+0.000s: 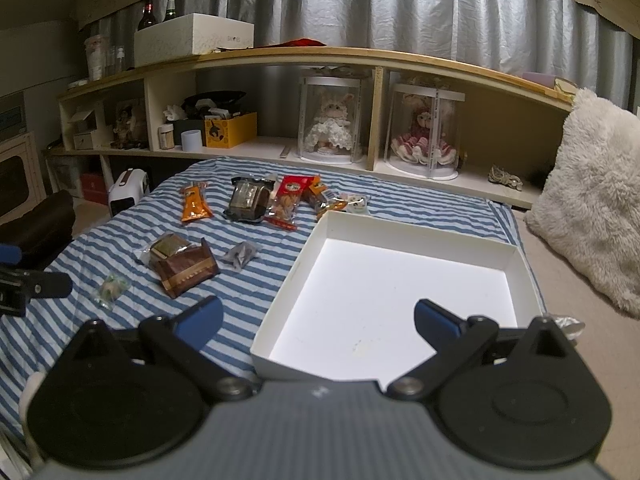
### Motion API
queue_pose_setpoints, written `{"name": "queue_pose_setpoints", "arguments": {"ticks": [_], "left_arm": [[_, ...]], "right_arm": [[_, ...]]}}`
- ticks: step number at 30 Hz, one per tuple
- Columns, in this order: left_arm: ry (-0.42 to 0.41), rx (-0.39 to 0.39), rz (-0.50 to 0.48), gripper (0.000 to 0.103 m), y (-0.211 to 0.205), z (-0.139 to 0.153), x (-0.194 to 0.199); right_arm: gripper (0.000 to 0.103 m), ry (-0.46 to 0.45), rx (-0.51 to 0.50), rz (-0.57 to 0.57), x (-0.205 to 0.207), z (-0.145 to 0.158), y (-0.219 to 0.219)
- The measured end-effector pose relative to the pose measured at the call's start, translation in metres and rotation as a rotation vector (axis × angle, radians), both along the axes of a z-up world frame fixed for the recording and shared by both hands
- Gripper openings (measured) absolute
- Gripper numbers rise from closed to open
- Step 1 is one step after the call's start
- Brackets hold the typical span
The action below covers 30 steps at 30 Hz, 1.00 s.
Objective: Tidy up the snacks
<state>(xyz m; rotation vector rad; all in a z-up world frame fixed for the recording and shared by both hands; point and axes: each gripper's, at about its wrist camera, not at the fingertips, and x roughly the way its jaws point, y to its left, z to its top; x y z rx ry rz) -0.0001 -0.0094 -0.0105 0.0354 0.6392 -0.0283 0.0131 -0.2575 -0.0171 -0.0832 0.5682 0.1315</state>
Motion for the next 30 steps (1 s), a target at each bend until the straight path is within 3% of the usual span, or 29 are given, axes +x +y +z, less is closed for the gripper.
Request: {"name": "queue_pose_setpoints", "arguments": {"ticks": [30], "left_arm": [[0.003, -0.001, 0.000, 0.103, -0.0001, 0.0019, 0.0005]], "right_arm": [[0.102, 0.003, -0.003, 0.001, -0.0002, -0.0009, 0.0001]]}}
